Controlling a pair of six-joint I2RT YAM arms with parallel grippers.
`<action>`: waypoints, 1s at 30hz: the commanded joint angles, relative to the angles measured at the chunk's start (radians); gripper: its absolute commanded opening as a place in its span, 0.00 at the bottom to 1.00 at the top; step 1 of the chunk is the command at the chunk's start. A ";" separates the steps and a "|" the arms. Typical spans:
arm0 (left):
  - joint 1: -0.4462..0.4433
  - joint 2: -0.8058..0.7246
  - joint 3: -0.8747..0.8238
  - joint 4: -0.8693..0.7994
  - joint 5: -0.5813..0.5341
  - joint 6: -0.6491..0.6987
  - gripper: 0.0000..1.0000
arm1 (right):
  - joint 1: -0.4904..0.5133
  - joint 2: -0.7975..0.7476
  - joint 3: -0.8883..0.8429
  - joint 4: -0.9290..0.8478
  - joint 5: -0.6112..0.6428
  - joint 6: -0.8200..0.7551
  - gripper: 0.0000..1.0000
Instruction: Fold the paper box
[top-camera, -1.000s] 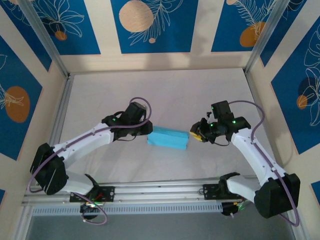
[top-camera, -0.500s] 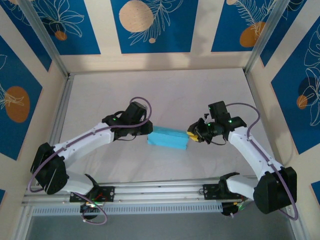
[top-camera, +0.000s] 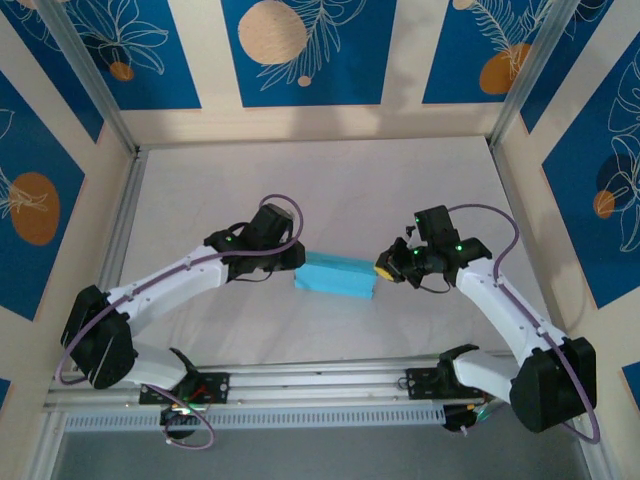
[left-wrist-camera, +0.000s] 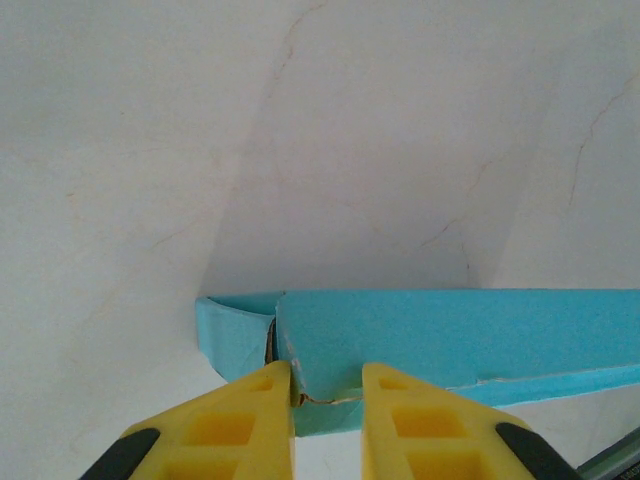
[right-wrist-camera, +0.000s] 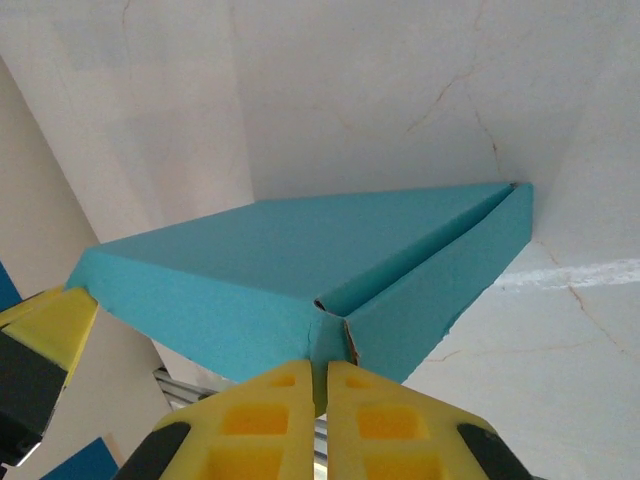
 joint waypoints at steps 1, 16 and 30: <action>-0.013 0.033 -0.065 -0.115 -0.003 0.017 0.19 | 0.019 0.020 -0.052 -0.098 0.099 -0.038 0.10; -0.017 0.017 -0.125 -0.097 -0.001 0.014 0.19 | 0.057 -0.025 -0.056 -0.170 0.178 -0.055 0.20; -0.019 0.015 -0.141 -0.097 -0.012 0.020 0.18 | 0.059 -0.041 -0.096 -0.154 0.190 -0.035 0.14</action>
